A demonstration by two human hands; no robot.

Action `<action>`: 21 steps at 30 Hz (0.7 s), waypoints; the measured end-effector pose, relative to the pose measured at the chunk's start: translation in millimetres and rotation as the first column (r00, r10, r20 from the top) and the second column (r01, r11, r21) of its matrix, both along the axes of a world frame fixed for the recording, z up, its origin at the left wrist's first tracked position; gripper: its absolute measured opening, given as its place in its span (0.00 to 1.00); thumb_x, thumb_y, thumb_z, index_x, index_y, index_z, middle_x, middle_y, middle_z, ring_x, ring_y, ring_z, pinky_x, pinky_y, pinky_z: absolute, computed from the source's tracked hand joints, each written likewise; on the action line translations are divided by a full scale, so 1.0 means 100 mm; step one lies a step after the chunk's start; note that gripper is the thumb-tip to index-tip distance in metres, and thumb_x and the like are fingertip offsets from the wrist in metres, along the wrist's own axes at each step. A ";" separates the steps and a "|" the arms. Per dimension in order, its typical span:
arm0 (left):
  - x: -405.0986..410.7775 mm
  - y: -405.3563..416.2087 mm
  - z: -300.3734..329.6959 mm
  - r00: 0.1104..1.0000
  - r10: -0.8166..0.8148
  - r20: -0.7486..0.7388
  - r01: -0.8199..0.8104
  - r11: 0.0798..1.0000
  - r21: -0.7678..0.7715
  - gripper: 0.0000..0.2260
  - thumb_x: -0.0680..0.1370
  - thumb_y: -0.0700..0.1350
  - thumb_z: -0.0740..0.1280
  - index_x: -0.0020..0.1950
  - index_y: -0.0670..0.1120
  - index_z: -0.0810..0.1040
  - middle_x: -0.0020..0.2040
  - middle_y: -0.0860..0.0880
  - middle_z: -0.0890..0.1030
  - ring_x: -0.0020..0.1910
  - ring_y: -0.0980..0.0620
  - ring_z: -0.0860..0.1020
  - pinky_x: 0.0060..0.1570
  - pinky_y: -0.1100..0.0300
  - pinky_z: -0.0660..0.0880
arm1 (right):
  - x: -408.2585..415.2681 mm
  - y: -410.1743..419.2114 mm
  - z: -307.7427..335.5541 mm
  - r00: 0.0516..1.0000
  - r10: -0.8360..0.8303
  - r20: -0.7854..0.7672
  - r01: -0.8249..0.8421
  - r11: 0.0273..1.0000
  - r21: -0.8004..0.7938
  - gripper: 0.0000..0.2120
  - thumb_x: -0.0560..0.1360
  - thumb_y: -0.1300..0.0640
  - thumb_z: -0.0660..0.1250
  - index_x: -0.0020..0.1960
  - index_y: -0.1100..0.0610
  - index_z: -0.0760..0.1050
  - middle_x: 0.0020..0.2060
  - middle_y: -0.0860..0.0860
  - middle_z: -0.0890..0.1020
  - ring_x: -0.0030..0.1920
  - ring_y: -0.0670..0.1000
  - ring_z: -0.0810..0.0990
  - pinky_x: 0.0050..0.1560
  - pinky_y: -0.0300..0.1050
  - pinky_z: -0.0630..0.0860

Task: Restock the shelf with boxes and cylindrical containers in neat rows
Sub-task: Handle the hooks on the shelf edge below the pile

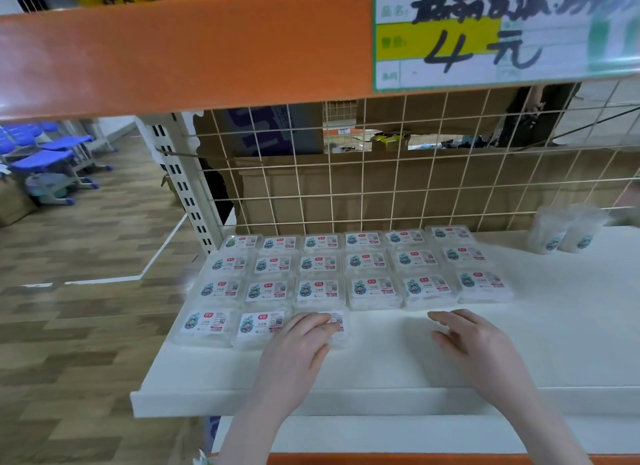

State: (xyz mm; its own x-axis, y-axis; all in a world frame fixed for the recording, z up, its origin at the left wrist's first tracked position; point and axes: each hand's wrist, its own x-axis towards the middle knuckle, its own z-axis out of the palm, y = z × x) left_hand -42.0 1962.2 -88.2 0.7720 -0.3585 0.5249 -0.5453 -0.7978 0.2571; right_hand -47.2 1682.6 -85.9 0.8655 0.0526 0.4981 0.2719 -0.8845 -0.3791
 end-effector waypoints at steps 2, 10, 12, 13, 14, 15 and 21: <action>0.01 0.00 -0.01 1.000 0.004 -0.005 -0.004 1.000 -0.012 0.13 0.73 0.46 0.59 0.55 0.55 0.76 0.53 0.57 0.79 0.53 0.58 0.73 0.54 0.64 0.68 | 0.00 0.00 0.00 1.000 -0.004 -0.007 0.004 1.000 -0.006 0.17 0.59 0.66 0.80 0.45 0.56 0.83 0.34 0.46 0.80 0.28 0.47 0.76 0.31 0.32 0.65; -0.01 0.05 -0.04 1.000 0.012 -0.002 -0.012 1.000 -0.015 0.13 0.74 0.46 0.59 0.55 0.55 0.78 0.53 0.55 0.80 0.54 0.58 0.73 0.56 0.63 0.66 | -0.02 0.00 0.00 0.999 -0.017 -0.033 0.018 0.999 0.027 0.17 0.59 0.66 0.80 0.45 0.56 0.83 0.34 0.46 0.80 0.30 0.44 0.74 0.33 0.32 0.64; -0.01 0.05 -0.04 1.000 0.014 -0.001 -0.014 1.000 -0.014 0.13 0.74 0.47 0.60 0.55 0.55 0.77 0.53 0.55 0.80 0.54 0.58 0.73 0.57 0.63 0.66 | -0.01 0.00 0.00 0.999 -0.018 -0.029 0.019 1.000 0.017 0.17 0.58 0.66 0.80 0.45 0.56 0.83 0.34 0.46 0.80 0.30 0.45 0.75 0.35 0.33 0.63; -0.01 0.05 -0.04 1.000 0.018 0.001 -0.018 1.000 -0.010 0.13 0.73 0.47 0.60 0.55 0.54 0.77 0.53 0.55 0.80 0.54 0.58 0.73 0.57 0.63 0.66 | -0.01 0.01 0.00 0.999 -0.017 -0.032 0.018 1.000 0.014 0.17 0.58 0.66 0.80 0.45 0.56 0.83 0.34 0.46 0.80 0.30 0.46 0.76 0.34 0.33 0.63; -0.01 0.05 -0.04 1.000 0.024 0.001 -0.024 1.000 -0.007 0.13 0.73 0.47 0.60 0.54 0.54 0.78 0.53 0.56 0.80 0.54 0.58 0.73 0.58 0.63 0.65 | -0.01 0.01 0.01 0.999 -0.015 -0.038 0.016 1.000 0.014 0.17 0.58 0.66 0.80 0.45 0.56 0.83 0.35 0.46 0.80 0.30 0.47 0.77 0.34 0.32 0.63; -0.02 0.04 -0.03 0.999 0.033 0.000 -0.033 0.999 -0.008 0.13 0.73 0.47 0.60 0.54 0.54 0.79 0.53 0.56 0.80 0.54 0.58 0.72 0.58 0.63 0.65 | -0.02 0.01 0.01 0.999 -0.014 -0.044 0.015 1.000 0.014 0.17 0.59 0.66 0.80 0.45 0.56 0.83 0.35 0.46 0.80 0.29 0.46 0.77 0.32 0.32 0.63; -0.04 -0.05 0.00 0.992 0.122 0.020 -0.122 0.993 -0.007 0.13 0.71 0.52 0.60 0.49 0.53 0.82 0.49 0.56 0.81 0.52 0.59 0.72 0.56 0.63 0.64 | -0.02 -0.08 0.01 1.000 -0.022 -0.021 0.021 1.000 -0.012 0.16 0.58 0.66 0.80 0.44 0.55 0.83 0.35 0.46 0.80 0.29 0.47 0.78 0.33 0.33 0.66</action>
